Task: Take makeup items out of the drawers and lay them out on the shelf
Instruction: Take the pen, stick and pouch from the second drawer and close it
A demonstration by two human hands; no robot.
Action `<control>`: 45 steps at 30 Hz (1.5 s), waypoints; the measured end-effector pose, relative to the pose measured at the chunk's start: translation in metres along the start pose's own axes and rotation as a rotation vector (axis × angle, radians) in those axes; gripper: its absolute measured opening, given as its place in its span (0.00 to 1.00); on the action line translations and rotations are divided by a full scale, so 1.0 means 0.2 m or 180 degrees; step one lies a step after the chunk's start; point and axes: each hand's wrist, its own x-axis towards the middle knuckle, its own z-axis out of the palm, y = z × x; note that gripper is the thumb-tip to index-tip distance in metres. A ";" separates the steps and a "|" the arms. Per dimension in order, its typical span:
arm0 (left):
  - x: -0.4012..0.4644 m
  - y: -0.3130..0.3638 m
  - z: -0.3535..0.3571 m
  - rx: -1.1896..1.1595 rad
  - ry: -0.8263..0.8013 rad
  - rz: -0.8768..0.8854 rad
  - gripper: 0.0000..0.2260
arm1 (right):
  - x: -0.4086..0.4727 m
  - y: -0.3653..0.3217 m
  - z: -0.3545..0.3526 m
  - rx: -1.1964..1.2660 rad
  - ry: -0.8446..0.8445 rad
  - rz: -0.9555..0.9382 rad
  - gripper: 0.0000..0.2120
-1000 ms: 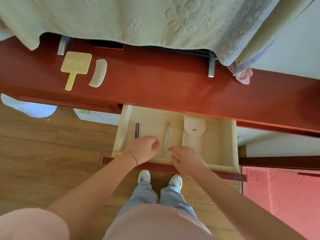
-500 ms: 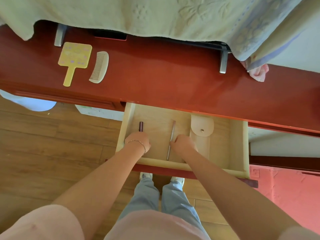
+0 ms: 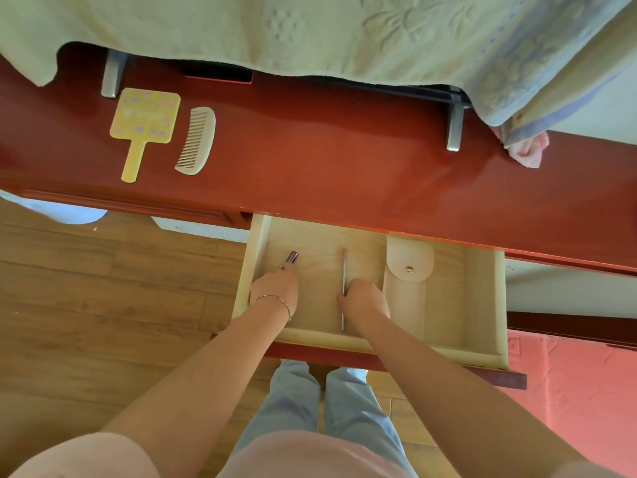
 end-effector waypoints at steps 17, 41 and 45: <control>-0.06 0.01 -0.08 -0.0154 0.0356 0.0393 0.18 | -0.22 -0.01 -0.14 -0.0455 0.0362 -0.1084 0.10; 0.11 -0.31 -0.79 -0.1682 0.1892 0.0571 0.10 | -0.07 -0.57 -0.58 0.0836 0.1038 -0.1200 0.09; 0.19 -0.32 -0.85 -0.1410 0.1886 0.0426 0.12 | 0.00 -0.67 -0.59 0.0837 0.0906 -0.1116 0.08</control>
